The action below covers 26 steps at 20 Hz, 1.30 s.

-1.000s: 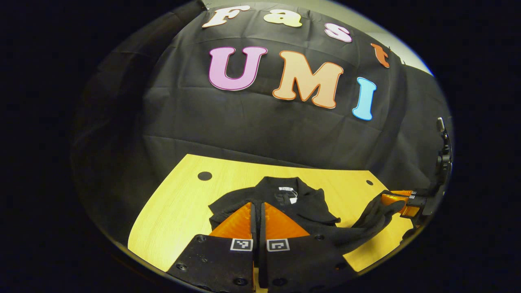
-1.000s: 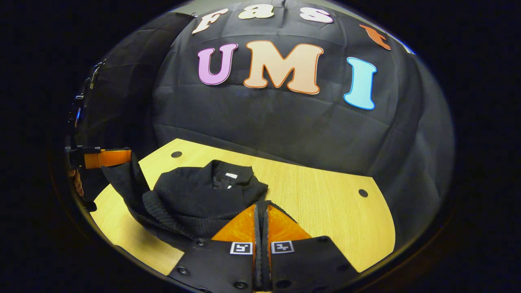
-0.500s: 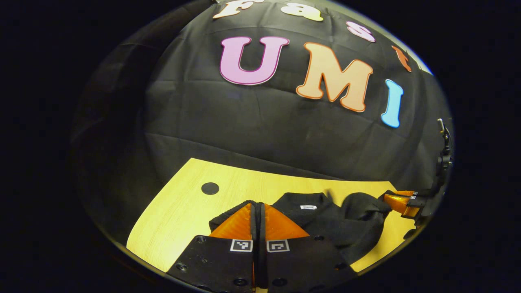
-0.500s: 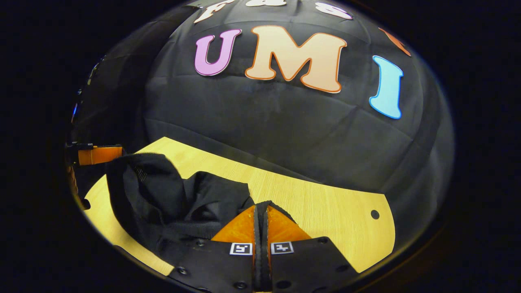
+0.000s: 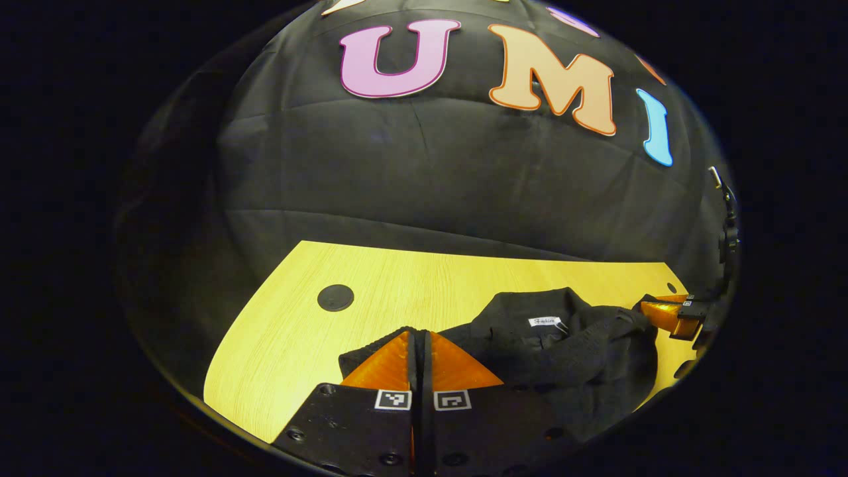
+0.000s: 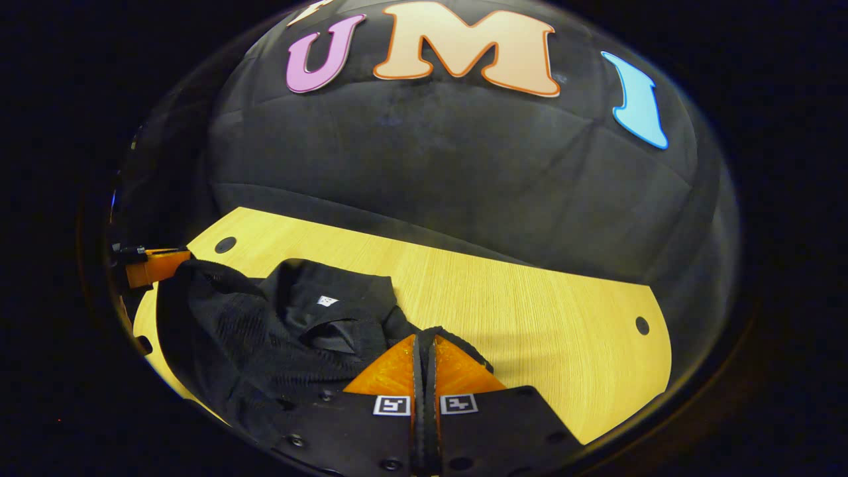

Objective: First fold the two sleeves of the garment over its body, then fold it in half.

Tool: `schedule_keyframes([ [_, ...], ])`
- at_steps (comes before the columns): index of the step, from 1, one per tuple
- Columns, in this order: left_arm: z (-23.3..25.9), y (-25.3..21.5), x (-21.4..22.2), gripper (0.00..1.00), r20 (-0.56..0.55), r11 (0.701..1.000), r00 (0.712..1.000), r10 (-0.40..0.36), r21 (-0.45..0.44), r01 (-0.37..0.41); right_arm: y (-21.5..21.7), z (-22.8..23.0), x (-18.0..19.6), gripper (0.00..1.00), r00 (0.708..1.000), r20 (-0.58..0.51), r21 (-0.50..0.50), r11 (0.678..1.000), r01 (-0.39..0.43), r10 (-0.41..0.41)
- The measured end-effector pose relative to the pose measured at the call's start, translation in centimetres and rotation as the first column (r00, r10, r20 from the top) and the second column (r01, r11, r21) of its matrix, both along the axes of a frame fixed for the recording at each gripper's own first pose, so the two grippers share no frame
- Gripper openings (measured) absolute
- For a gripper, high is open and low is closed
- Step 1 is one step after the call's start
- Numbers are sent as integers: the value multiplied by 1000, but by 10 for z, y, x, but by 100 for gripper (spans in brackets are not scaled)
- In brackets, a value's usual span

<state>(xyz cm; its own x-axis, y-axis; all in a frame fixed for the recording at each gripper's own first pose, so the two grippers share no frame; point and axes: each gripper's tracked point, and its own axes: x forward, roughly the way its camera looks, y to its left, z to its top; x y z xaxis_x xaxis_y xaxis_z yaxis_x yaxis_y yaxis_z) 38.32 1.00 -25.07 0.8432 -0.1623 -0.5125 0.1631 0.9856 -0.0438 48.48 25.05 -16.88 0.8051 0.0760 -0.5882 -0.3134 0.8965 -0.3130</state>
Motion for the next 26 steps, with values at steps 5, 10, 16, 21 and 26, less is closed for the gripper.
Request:
schedule_keyframes([
  [5,-2,12,8,8,14,996,1000,25,81,-27,-4,-7,5,14,1000,25,-63,998,-6,8],
  [10,29,21,12,78,97,992,995,35,117,-46,-10,5,-1,64,999,39,-98,995,-2,6],
  [16,71,21,-1,88,168,994,984,60,84,-75,-3,66,-12,99,988,152,-1,1000,-10,10],
  [21,132,18,-35,92,250,997,966,67,25,-76,-1,145,-61,99,963,263,58,995,-75,58],
  [26,203,32,-96,91,385,996,919,88,-15,-89,8,221,-141,99,893,426,79,978,-193,142],
])
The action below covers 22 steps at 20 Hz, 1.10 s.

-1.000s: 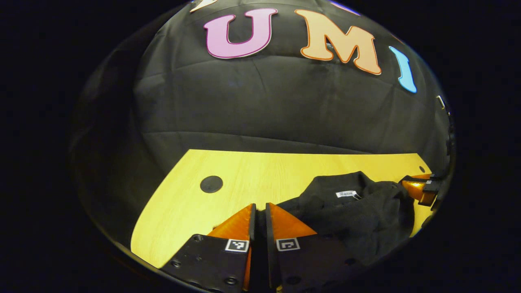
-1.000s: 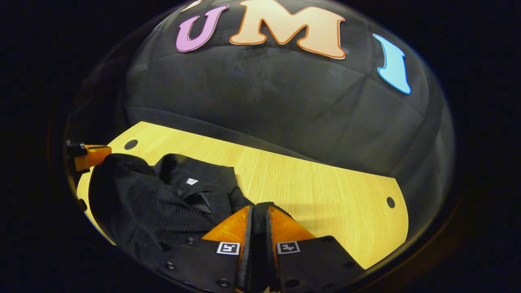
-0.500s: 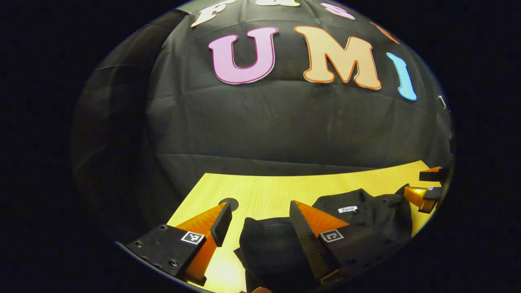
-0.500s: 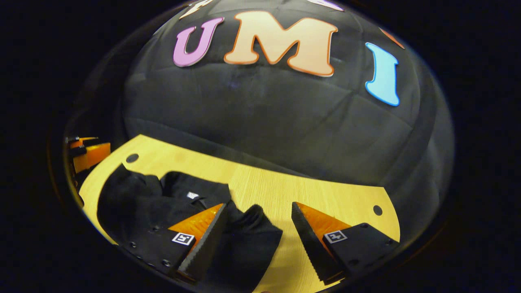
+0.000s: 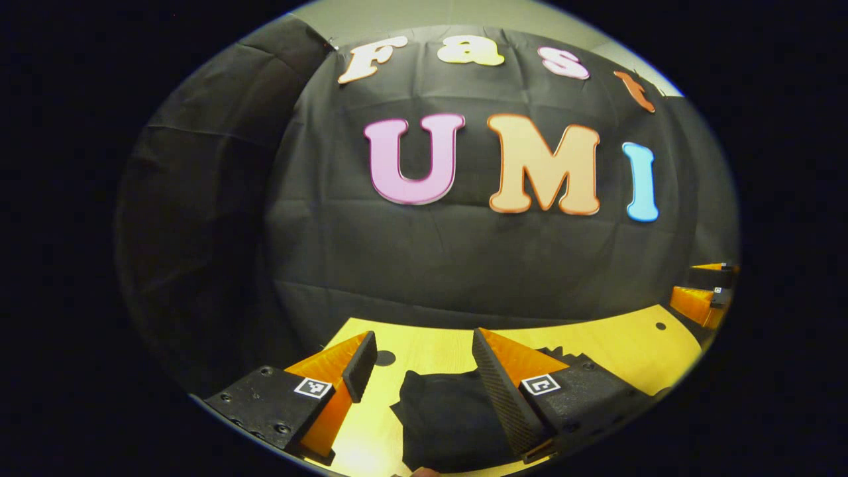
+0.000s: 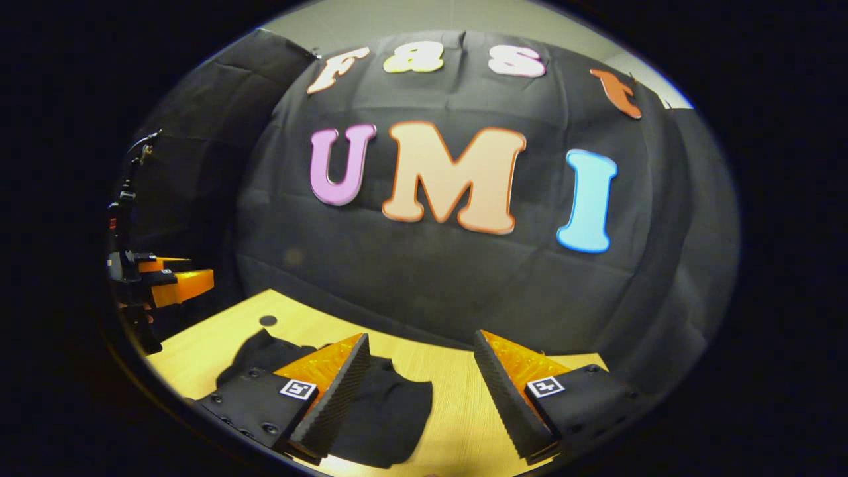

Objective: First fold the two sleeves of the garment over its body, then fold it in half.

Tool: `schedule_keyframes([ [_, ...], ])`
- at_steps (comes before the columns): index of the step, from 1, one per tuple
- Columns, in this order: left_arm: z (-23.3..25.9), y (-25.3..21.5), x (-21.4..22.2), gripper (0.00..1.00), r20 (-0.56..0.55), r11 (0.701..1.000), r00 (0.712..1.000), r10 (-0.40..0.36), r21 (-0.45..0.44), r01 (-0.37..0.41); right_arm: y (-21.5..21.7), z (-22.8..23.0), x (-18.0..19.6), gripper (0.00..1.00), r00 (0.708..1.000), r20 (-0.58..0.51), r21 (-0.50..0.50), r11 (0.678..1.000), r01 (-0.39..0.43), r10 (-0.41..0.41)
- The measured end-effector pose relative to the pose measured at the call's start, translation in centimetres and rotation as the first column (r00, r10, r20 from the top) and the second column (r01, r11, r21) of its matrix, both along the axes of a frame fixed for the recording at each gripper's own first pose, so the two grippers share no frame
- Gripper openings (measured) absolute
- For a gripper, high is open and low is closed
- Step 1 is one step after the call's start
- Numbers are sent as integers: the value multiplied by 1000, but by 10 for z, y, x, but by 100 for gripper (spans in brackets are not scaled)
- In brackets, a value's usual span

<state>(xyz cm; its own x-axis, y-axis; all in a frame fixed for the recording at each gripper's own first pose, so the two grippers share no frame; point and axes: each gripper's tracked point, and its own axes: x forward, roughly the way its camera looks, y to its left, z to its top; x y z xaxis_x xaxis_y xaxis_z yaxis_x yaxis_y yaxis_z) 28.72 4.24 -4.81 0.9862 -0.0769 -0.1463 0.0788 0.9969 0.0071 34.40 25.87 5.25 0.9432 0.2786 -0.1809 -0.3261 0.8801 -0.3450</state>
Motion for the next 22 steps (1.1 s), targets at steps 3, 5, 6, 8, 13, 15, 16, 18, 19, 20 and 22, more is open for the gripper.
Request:
schedule_keyframes([
  [3,34,10,-46,87,78,1000,997,12,-1,-12,1,18,-45,100,999,37,59,998,-32,30],
  [5,43,15,-73,87,95,1000,995,8,-6,-8,-4,22,-76,99,999,46,91,995,-30,26],
  [6,44,16,-90,89,91,1000,996,7,-11,-6,-9,20,-93,99,999,47,115,993,-22,17],
  [8,41,16,-120,87,81,1000,997,1,-12,0,-22,11,-123,100,999,46,147,989,-6,-1],
  [13,24,16,-183,89,54,997,999,8,77,-12,-64,-31,-194,100,998,28,141,989,43,-47],
  [15,20,11,-203,87,54,996,999,5,92,-10,-82,-49,-217,100,997,6,145,986,81,-83],
  [16,15,7,-212,87,48,996,999,4,90,-8,-85,-55,-227,100,996,5,144,986,89,-90],
  [18,2,-3,-228,87,13,998,1000,-8,68,8,-86,-69,-246,100,995,-10,142,985,98,-98],
  [19,-4,-8,-236,90,-4,999,1000,-14,53,14,-86,-72,-253,99,995,-14,153,983,100,-99],
  [20,-9,-10,-241,90,-18,999,1000,-13,38,14,-85,-74,-259,98,995,-24,170,981,98,-96],
  [22,-15,-14,-250,90,-35,1000,999,-16,8,16,-84,-82,-269,99,995,-55,207,974,95,-86],
])
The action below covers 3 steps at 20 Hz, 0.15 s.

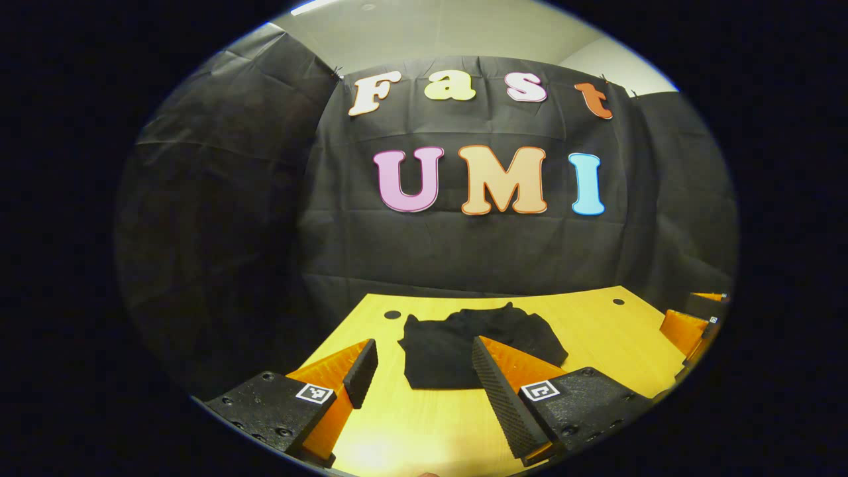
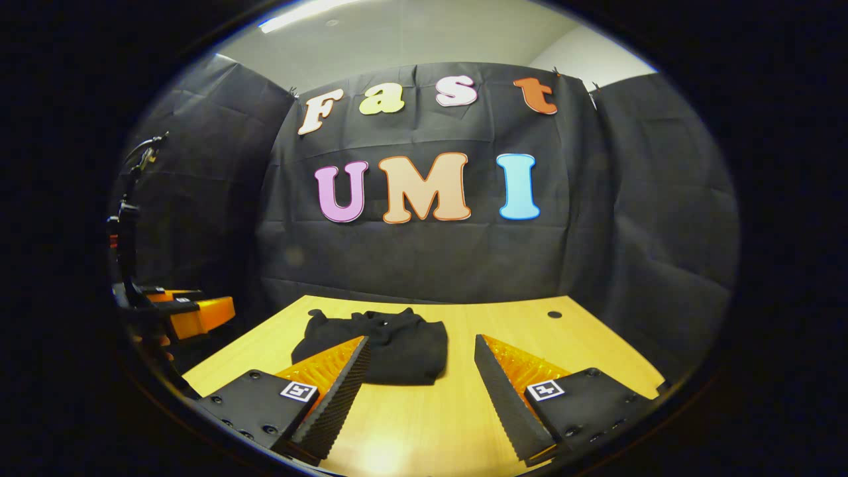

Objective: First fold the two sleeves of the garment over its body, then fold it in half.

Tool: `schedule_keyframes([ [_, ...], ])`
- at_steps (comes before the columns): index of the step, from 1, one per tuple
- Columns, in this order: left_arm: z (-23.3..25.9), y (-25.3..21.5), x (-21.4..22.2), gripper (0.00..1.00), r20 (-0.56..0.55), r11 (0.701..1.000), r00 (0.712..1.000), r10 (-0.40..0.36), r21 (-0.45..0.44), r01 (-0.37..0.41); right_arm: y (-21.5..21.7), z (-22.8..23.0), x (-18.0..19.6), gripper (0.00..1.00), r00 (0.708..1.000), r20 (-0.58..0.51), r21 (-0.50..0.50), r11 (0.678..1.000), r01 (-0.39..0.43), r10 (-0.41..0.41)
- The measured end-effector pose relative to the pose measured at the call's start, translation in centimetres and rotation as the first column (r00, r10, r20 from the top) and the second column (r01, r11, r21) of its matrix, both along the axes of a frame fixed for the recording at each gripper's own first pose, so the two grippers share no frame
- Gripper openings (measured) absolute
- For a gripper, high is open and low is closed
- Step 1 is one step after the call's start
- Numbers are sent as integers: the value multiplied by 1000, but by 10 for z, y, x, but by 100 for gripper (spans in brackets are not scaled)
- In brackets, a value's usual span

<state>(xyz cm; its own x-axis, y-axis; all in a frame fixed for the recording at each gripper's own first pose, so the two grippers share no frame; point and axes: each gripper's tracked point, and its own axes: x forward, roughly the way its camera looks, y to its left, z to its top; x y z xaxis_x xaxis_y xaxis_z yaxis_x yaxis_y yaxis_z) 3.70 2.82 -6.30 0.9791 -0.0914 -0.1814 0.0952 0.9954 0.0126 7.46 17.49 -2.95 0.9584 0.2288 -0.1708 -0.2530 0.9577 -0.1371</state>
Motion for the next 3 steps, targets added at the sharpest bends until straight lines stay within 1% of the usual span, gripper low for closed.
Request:
schedule_keyframes([
  [1,-1,0,-2,90,0,1000,1000,1,-13,-1,-1,0,-5,100,1000,-1,16,1000,-4,4],
  [2,-4,3,-3,87,-5,1000,1000,10,-21,-10,-6,2,-6,99,1000,8,15,1000,5,-5],
  [3,-8,7,-4,87,-14,999,1000,17,-32,-18,-12,3,-5,99,1000,15,6,1000,18,-18],
])
